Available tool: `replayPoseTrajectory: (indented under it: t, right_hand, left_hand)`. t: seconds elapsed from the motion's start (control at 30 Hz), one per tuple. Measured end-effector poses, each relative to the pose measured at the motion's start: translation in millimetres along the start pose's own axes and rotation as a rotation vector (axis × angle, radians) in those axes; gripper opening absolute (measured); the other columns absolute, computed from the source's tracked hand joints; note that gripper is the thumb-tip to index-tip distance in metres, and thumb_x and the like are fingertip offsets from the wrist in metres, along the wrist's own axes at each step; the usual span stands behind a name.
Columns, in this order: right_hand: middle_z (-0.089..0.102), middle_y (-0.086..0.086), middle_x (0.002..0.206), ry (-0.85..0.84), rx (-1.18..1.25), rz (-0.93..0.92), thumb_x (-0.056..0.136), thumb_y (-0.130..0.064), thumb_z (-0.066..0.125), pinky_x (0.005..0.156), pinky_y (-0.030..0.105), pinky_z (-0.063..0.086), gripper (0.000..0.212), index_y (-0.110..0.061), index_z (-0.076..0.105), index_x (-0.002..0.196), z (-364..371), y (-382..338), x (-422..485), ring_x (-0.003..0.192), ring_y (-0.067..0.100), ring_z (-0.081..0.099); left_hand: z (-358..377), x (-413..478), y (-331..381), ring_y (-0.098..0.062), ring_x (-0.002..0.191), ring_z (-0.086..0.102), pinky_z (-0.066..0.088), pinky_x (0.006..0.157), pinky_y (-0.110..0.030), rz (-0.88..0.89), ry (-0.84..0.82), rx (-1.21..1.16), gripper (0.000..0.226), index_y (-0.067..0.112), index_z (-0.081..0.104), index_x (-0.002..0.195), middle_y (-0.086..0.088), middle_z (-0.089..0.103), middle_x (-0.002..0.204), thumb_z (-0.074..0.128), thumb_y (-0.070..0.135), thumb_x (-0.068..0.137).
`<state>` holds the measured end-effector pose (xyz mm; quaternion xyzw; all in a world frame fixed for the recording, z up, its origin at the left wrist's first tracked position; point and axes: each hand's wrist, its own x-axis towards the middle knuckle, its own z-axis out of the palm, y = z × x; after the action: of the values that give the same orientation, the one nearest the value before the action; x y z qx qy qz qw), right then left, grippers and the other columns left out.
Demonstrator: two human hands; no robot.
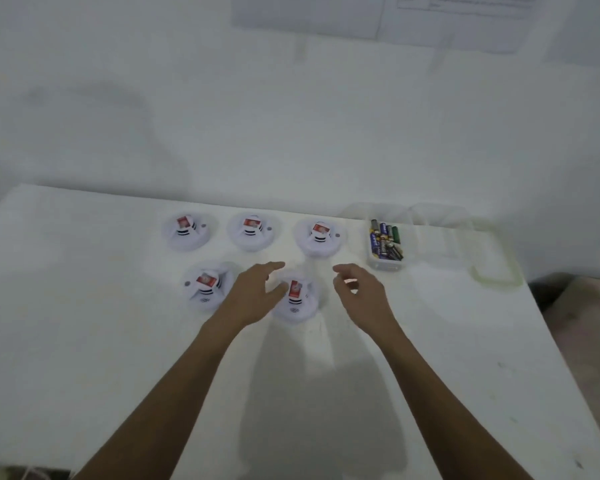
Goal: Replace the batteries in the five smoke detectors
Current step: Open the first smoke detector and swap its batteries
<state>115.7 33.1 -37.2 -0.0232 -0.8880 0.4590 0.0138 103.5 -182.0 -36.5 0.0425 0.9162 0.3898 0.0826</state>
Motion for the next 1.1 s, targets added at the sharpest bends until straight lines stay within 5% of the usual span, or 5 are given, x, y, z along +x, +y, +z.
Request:
replayPoseTrajectory:
  t: [0.47, 0.6, 0.73, 0.83, 1.1]
  right_hand:
    - [0.057, 0.008, 0.122, 0.007, 0.077, 0.203, 0.094, -0.012, 0.052, 0.095, 0.032, 0.048, 0.029, -0.015, 0.06, 0.122, 63.6, -9.5, -31.6, 0.109, 0.021, 0.056]
    - [0.054, 0.003, 0.124, 0.069, 0.16, 0.184, 0.094, -0.013, 0.054, 0.072, 0.007, 0.045, 0.029, -0.018, 0.06, 0.123, 57.9, -19.5, -48.7, 0.101, 0.011, 0.055]
    - [0.061, -0.003, 0.12, 0.13, 0.309, 0.083, 0.094, -0.013, 0.056, 0.087, 0.024, 0.054, 0.027, -0.02, 0.063, 0.12, 48.0, -34.0, -65.2, 0.103, 0.008, 0.06]
    - [0.066, -0.001, 0.116, 0.152, 0.468, 0.056, 0.096, -0.008, 0.051, 0.085, 0.039, 0.057, 0.028, -0.017, 0.064, 0.119, 39.4, -47.6, -76.6, 0.105, 0.018, 0.064]
    - [0.06, -0.008, 0.116, 0.168, 0.21, -0.211, 0.089, -0.014, 0.055, 0.078, 0.013, 0.048, 0.03, -0.023, 0.064, 0.117, 26.3, -69.0, -91.4, 0.101, 0.011, 0.059]
  left_hand:
    - [14.7, -25.7, -10.6, -0.014, 0.111, 0.052, 0.035, 0.091, -0.021, 0.007, -0.061, -0.152, 0.051, 0.011, 0.054, 0.128, -0.003, 0.059, 0.126, 0.07, 0.027, 0.083]
    - [7.2, -34.0, -6.5, -0.01, 0.119, 0.044, 0.037, 0.102, -0.024, 0.008, -0.145, -0.346, 0.095, 0.01, 0.041, 0.139, 0.009, 0.043, 0.127, 0.071, 0.061, 0.065]
    - [-2.6, -45.9, 2.7, 0.003, 0.092, 0.051, 0.042, 0.091, -0.011, 0.01, -0.095, -0.383, 0.047, 0.041, 0.047, 0.106, 0.022, 0.05, 0.106, 0.08, 0.032, 0.073]
    - [-11.1, -55.0, 2.0, 0.001, 0.096, 0.053, 0.043, 0.08, -0.011, 0.016, -0.092, -0.412, 0.057, 0.046, 0.047, 0.115, 0.031, 0.05, 0.106, 0.079, 0.047, 0.069]
    - [-30.3, -78.8, 5.3, -0.02, 0.099, 0.068, 0.058, 0.081, -0.038, -0.149, -0.332, -0.886, 0.033, 0.039, 0.064, 0.112, 0.004, 0.067, 0.115, 0.049, 0.056, 0.088]
